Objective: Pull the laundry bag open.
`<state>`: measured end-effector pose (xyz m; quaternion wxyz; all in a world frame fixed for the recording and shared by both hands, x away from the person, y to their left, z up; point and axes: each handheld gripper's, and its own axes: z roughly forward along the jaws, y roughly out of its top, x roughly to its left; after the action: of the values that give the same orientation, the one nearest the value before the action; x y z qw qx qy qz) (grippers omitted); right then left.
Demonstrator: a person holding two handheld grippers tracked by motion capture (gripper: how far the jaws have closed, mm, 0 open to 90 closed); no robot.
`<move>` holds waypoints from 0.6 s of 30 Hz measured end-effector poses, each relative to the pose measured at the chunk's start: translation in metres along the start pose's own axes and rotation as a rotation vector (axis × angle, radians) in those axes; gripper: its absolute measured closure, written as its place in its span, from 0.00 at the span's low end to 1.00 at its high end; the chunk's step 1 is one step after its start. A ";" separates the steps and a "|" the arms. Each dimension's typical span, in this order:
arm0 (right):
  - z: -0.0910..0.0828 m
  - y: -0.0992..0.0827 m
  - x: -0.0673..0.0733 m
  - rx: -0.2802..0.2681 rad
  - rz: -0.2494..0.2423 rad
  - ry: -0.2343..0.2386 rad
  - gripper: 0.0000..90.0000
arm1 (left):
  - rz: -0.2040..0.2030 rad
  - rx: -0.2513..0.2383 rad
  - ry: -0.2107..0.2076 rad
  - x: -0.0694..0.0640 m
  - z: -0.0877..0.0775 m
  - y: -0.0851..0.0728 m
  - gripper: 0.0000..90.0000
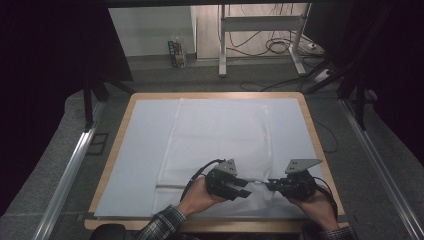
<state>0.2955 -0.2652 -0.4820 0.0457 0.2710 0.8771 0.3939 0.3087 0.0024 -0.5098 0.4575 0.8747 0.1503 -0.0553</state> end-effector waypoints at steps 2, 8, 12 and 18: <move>0.000 0.000 0.000 -0.002 -0.007 0.008 0.90 | 0.003 0.003 0.005 0.000 0.003 0.003 0.64; 0.000 0.002 0.003 -0.014 -0.018 0.026 0.90 | -0.011 0.007 0.004 0.003 0.009 0.008 0.63; 0.000 0.003 0.003 -0.023 -0.021 0.041 0.90 | -0.015 0.000 0.003 0.003 0.011 0.010 0.63; 0.000 0.003 0.003 -0.023 -0.024 0.045 0.90 | -0.016 -0.009 -0.016 0.003 0.011 0.012 0.63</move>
<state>0.2945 -0.2620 -0.4796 0.0339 0.2508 0.8765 0.4095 0.3160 -0.0121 -0.5075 0.4623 0.8708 0.1538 -0.0651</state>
